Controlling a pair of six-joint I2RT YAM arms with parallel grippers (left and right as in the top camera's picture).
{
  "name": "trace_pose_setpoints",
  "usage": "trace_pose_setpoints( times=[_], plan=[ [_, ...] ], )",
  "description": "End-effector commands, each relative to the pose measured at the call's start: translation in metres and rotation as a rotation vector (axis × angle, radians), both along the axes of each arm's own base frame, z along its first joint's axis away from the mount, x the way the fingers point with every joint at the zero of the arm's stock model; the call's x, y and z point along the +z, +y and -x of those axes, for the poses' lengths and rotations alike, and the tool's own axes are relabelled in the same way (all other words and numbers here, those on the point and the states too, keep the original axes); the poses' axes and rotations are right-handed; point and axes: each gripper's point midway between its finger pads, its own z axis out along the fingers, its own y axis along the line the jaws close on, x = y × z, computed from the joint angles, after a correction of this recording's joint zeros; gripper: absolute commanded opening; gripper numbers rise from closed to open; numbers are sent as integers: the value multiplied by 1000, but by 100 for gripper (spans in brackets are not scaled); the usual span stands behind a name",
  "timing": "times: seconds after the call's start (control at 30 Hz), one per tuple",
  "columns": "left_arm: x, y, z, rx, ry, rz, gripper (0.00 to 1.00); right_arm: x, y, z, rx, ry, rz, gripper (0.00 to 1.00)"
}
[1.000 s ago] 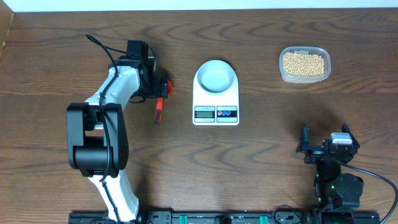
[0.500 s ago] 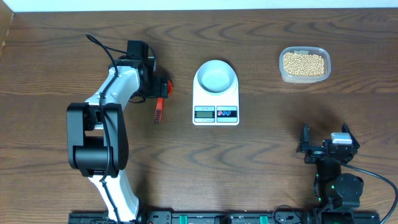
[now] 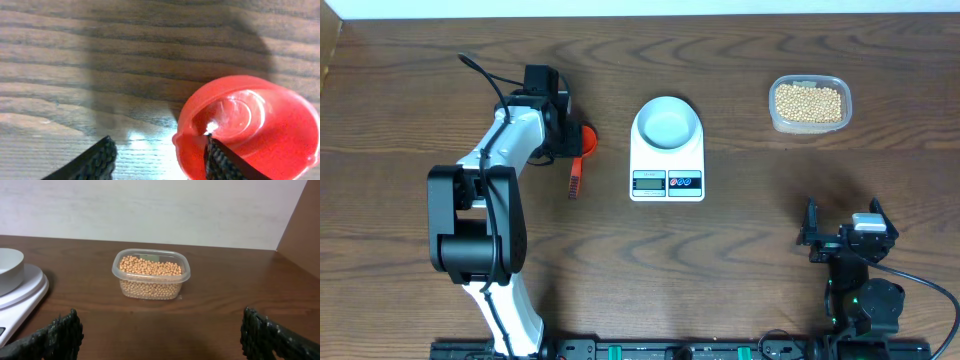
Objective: Scoop item into bowl and weigh 50g on scale
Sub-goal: 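Lower the left gripper and close it on the red scoop's rim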
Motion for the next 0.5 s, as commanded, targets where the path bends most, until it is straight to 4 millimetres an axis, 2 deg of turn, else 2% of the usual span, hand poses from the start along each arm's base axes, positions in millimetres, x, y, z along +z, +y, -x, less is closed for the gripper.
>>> trace_pose_setpoints(
  times=[0.0, 0.1, 0.47],
  plan=[
    [-8, 3, 7, 0, 25, -14, 51, 0, -1, 0, -2, -2, 9, 99],
    [-8, 3, 7, 0, 25, -14, 41, 0, -1, 0, -2, -2, 9, 99],
    [-8, 3, 7, 0, 25, -14, 20, 0, -1, 0, -2, -2, 9, 99]
  ],
)
